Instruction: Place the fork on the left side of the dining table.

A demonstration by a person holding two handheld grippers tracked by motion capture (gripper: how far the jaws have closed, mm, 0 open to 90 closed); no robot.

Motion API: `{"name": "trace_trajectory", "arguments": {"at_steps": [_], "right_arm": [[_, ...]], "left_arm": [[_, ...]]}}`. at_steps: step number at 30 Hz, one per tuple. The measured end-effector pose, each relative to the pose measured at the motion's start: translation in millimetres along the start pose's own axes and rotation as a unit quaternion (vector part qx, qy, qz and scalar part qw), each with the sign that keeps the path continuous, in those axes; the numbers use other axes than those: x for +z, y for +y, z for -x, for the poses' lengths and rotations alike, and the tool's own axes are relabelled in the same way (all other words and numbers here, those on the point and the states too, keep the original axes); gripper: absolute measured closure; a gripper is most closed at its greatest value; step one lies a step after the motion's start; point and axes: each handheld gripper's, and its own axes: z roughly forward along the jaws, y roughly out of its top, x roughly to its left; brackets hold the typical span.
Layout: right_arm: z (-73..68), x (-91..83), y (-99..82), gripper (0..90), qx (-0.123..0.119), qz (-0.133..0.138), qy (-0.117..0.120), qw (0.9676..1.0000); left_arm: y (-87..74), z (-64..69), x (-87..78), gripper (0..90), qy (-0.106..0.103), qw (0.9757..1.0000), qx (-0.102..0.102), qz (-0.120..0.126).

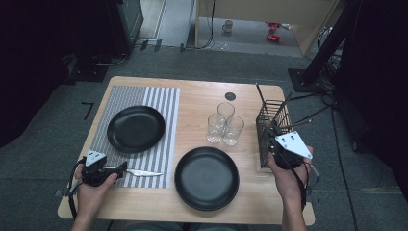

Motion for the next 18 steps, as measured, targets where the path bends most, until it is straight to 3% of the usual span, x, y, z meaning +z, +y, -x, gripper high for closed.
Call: {"name": "trace_trajectory", "arguments": {"at_steps": [7,18], "right_arm": [[13.9,-10.2,-2.8,80.8,0.016,0.011,-0.018,0.9996],[17.7,-14.0,-4.9,81.2,0.022,0.019,-0.030,0.9991]], "left_arm": [[0.0,-0.1,0.1,13.4,0.000,1.0000,-0.001,0.000],[0.0,-0.3,0.0,13.5,-0.001,1.0000,-0.003,0.001]]}}
